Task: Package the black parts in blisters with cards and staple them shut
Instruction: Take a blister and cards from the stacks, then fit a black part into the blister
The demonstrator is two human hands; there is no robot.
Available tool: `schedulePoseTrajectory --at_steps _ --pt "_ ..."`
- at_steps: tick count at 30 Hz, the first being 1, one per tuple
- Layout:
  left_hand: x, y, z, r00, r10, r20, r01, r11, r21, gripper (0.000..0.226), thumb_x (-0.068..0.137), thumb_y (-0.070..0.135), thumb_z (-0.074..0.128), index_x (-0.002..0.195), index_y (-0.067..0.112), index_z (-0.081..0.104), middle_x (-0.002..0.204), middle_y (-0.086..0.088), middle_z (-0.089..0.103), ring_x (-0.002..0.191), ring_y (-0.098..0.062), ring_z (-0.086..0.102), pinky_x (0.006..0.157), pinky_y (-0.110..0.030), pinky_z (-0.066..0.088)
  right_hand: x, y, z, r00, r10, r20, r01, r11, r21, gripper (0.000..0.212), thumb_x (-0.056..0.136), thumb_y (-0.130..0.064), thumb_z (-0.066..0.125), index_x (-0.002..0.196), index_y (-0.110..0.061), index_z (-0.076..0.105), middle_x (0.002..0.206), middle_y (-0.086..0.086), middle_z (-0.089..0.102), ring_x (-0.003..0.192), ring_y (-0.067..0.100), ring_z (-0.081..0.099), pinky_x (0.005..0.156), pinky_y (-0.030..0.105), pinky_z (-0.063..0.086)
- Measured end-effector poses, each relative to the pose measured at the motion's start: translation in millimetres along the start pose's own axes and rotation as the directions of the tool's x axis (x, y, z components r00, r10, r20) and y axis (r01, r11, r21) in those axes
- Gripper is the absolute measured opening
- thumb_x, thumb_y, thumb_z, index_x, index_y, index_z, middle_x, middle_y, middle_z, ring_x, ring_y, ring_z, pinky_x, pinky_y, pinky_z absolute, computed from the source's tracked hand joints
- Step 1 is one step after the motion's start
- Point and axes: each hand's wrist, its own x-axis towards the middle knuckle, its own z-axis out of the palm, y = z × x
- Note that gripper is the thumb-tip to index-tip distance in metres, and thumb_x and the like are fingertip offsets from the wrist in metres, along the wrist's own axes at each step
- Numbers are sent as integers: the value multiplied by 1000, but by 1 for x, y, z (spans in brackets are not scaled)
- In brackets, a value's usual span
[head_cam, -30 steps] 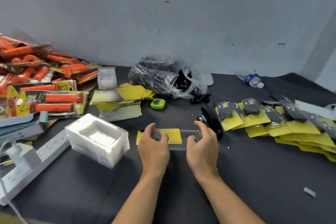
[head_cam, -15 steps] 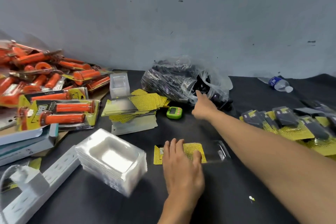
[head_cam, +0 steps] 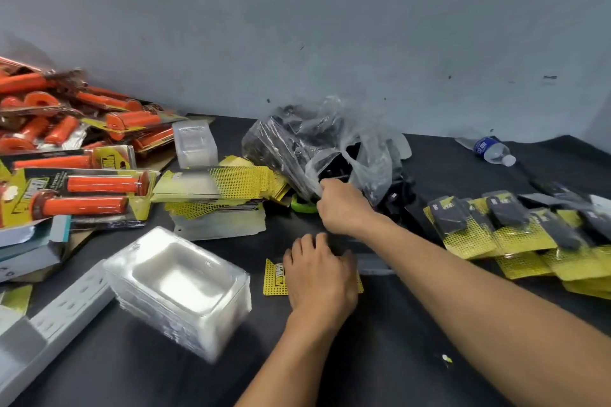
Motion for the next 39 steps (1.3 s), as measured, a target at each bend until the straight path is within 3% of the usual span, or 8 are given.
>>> schedulePoseTrajectory --at_steps 4,9,14,17,26,29,34,39 --pt "-2 -1 -1 999 36 -6 -36 999 21 49 101 52 37 137 23 51 138 0 53 135 -23 41 117 -41 28 -32 0 -20 981 -24 192 7 996 90 31 93 -39 65 78 -12 60 71 6 65 65 22 64 60 33 48" --pt "-2 -2 0 997 74 35 -75 996 53 56 103 53 34 149 23 45 147 -1 48 140 -24 37 120 -42 25 -55 35 -65 941 86 -328 -48 991 122 14 88 -21 62 84 -23 76 77 -9 73 83 20 69 87 37 54" --pt "-1 1 1 987 145 66 -149 987 61 52 96 52 38 138 24 53 138 -1 55 135 -24 44 117 -45 30 -63 33 -47 970 -45 240 45 999 7 21 82 -21 67 91 -30 84 84 -17 78 87 1 69 90 28 56" --pt "-1 -1 1 990 129 51 -130 992 5 55 92 53 40 138 27 54 138 4 56 136 -21 45 119 -44 29 -38 26 -25 977 -59 206 50 998 46 42 92 -16 60 132 -26 71 132 -1 71 123 18 62 107 34 48" --pt "2 -3 7 994 103 37 -102 994 -25 55 90 52 40 138 29 56 141 7 55 136 -16 43 119 -39 28 24 47 -19 970 22 242 3 995 -100 83 95 -11 51 165 -25 9 143 17 55 121 31 59 91 37 50" --pt "3 -3 7 994 102 31 -101 994 -34 53 92 50 42 139 30 56 141 8 55 136 -16 43 118 -37 28 18 64 -28 975 53 217 6 965 -263 84 95 -9 49 166 -26 8 172 7 16 155 29 26 122 43 31" --pt "1 -3 3 992 105 66 -102 993 -55 56 90 50 44 143 32 53 146 10 52 140 -14 40 122 -39 25 -11 54 -29 974 -30 -226 -44 947 -318 26 88 -16 62 114 -18 67 118 9 71 107 32 65 81 38 49" --pt "-6 -3 -11 991 123 47 -104 951 -291 76 63 27 47 138 33 61 139 15 62 130 -12 53 116 -31 37 -37 47 -12 994 68 83 -24 895 -444 23 94 -31 69 107 -12 66 119 12 69 110 36 66 81 39 51"
